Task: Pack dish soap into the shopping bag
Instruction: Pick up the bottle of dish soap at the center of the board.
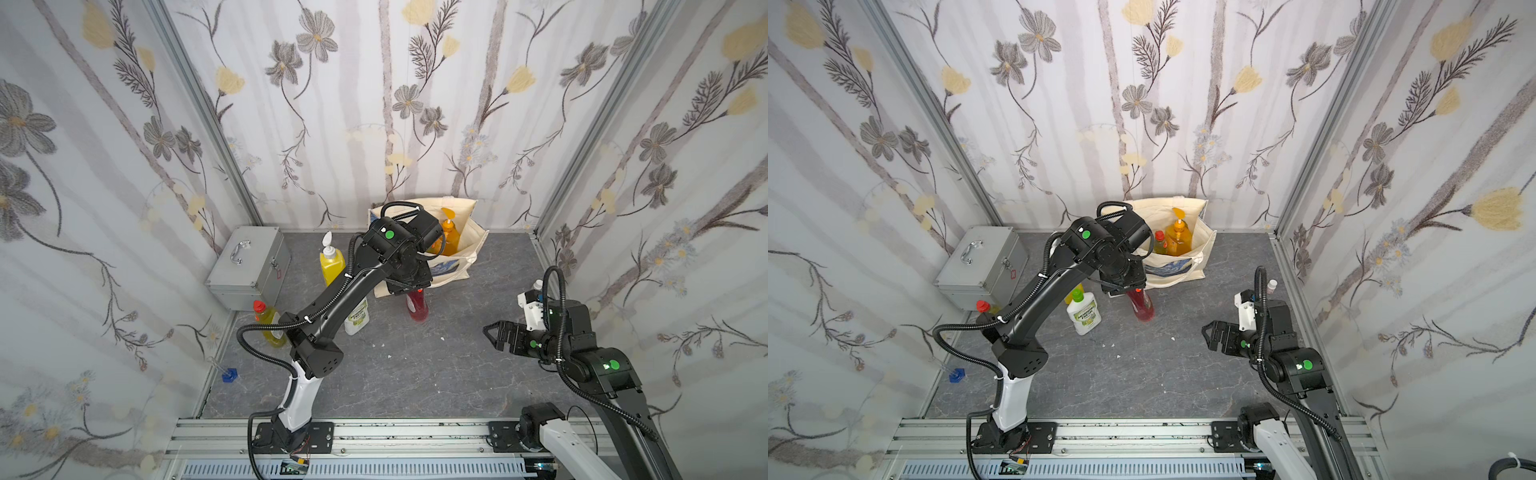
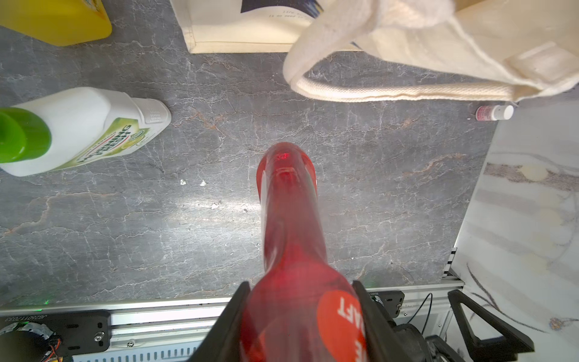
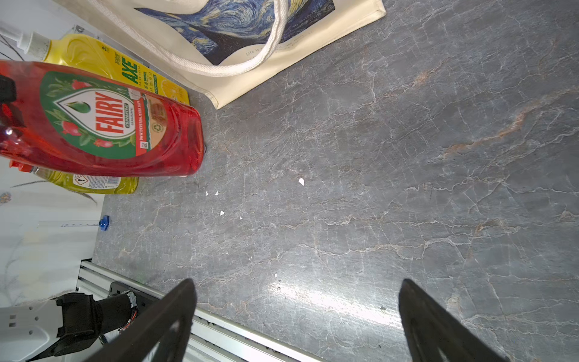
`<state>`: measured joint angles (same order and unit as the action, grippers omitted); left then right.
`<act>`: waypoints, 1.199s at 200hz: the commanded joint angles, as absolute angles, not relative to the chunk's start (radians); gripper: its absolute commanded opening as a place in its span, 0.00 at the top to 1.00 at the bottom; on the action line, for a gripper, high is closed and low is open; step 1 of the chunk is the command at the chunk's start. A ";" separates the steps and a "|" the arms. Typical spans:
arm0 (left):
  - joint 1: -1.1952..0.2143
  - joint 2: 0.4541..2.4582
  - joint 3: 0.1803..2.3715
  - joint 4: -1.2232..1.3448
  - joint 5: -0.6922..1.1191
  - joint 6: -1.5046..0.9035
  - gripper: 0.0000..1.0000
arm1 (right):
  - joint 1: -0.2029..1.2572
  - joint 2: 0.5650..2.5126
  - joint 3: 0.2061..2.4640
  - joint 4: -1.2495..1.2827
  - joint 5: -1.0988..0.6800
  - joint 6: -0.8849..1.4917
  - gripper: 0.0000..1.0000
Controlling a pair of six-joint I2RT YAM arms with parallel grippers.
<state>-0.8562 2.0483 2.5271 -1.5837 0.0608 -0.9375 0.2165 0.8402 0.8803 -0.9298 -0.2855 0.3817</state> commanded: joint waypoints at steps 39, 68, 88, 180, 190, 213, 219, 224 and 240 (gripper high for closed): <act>-0.849 2.010 2.594 -1.507 0.124 -0.933 0.68 | 0.218 0.828 0.842 -0.893 -0.268 0.397 0.00; -0.835 1.992 2.615 -1.467 0.155 -0.961 0.68 | 0.218 0.827 0.839 -0.899 -0.275 0.403 0.00; -0.825 1.977 2.615 -1.425 0.176 -0.971 0.68 | 0.217 0.823 0.836 -0.903 -0.273 0.405 0.00; -0.793 1.941 2.617 -1.300 0.244 -0.934 0.69 | 0.217 0.802 0.810 -0.902 -0.284 0.439 0.00; -0.787 1.935 2.617 -1.287 0.253 -0.940 0.69 | 0.217 0.801 0.810 -0.902 -0.284 0.440 0.00; -0.772 1.931 2.616 -1.252 0.277 -0.961 0.69 | 0.217 0.799 0.809 -0.905 -0.284 0.441 0.00; -0.769 1.929 2.617 -1.243 0.283 -0.965 0.69 | 0.217 0.799 0.809 -0.906 -0.285 0.442 0.00; -0.766 1.929 2.617 -1.236 0.288 -0.969 0.69 | 0.217 0.798 0.809 -0.905 -0.285 0.442 0.00; -0.755 1.931 2.617 -1.220 0.298 -0.978 0.69 | 0.217 0.798 0.809 -0.908 -0.285 0.443 0.00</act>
